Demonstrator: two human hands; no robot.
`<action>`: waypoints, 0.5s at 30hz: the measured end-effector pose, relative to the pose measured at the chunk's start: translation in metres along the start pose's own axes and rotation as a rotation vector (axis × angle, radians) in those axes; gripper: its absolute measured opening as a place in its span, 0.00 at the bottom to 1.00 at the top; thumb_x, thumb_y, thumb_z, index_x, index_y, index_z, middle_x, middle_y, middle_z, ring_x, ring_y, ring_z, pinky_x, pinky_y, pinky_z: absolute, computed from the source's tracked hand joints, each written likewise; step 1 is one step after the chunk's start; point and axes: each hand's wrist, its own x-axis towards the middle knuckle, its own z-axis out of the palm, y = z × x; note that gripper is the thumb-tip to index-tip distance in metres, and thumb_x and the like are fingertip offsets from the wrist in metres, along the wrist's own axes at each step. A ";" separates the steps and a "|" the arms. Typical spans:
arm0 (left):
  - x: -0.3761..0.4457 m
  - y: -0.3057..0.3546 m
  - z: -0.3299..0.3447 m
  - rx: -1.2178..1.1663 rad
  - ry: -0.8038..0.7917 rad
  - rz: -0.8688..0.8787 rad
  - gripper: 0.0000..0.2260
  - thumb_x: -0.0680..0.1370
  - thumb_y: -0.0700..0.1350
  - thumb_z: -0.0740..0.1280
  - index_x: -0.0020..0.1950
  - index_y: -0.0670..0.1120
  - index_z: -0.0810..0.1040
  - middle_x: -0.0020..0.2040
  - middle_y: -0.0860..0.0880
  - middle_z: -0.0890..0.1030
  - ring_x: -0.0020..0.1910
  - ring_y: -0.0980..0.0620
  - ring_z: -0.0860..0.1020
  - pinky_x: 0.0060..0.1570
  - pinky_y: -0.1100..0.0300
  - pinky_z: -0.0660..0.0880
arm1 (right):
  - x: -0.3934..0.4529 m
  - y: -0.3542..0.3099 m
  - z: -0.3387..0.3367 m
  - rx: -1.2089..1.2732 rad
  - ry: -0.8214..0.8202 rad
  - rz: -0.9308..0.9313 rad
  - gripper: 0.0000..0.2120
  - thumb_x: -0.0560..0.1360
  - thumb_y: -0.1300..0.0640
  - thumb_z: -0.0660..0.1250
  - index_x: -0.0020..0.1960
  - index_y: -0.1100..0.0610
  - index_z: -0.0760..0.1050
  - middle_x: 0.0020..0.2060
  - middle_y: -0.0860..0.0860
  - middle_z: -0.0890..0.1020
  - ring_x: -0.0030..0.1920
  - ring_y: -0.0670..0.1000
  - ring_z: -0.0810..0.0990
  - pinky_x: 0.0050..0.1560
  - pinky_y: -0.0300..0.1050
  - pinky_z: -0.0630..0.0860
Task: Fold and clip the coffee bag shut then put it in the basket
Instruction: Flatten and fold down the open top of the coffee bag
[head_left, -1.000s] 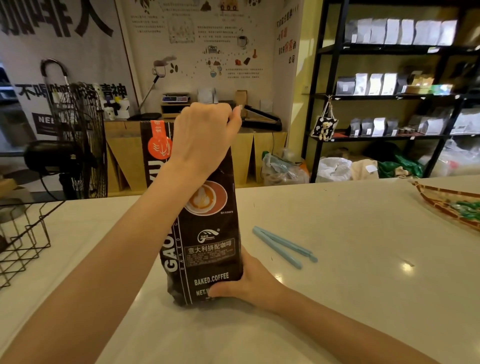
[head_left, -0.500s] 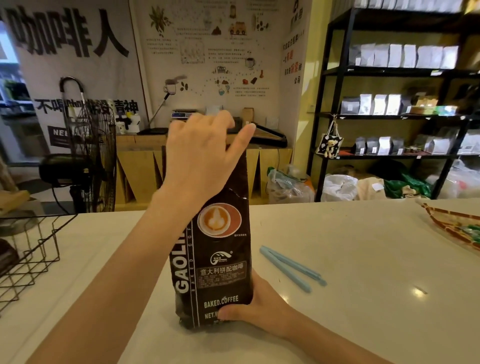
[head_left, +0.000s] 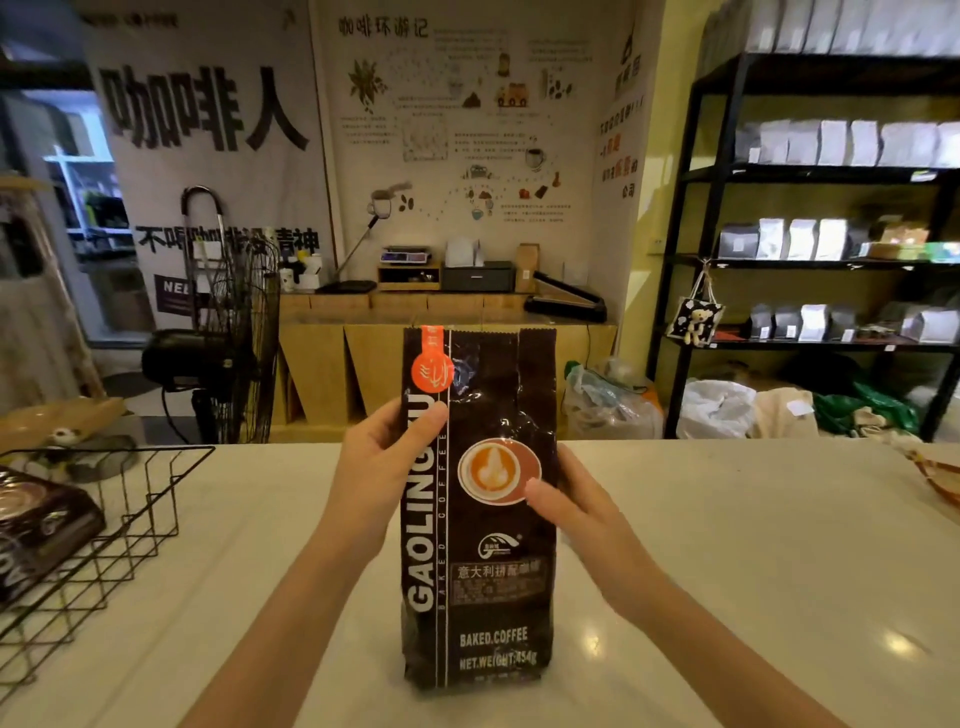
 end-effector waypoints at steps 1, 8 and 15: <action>0.000 -0.001 0.002 -0.021 0.009 0.005 0.04 0.67 0.48 0.67 0.40 0.52 0.79 0.33 0.54 0.85 0.33 0.56 0.82 0.31 0.64 0.78 | 0.007 -0.012 0.000 0.025 0.056 -0.064 0.20 0.70 0.45 0.67 0.61 0.46 0.69 0.53 0.44 0.81 0.51 0.41 0.81 0.44 0.33 0.78; -0.004 -0.001 0.005 -0.041 0.082 0.071 0.04 0.71 0.45 0.66 0.41 0.53 0.80 0.35 0.52 0.85 0.35 0.52 0.83 0.34 0.58 0.78 | 0.029 -0.039 0.007 -0.011 0.229 -0.297 0.10 0.76 0.60 0.60 0.51 0.47 0.74 0.36 0.44 0.86 0.41 0.46 0.85 0.36 0.36 0.79; -0.008 0.002 0.004 0.010 0.007 0.291 0.25 0.72 0.45 0.63 0.62 0.67 0.62 0.56 0.53 0.80 0.52 0.51 0.81 0.43 0.56 0.81 | 0.031 -0.040 0.001 -0.010 0.148 -0.361 0.15 0.75 0.62 0.61 0.52 0.44 0.77 0.42 0.40 0.85 0.49 0.48 0.83 0.39 0.37 0.80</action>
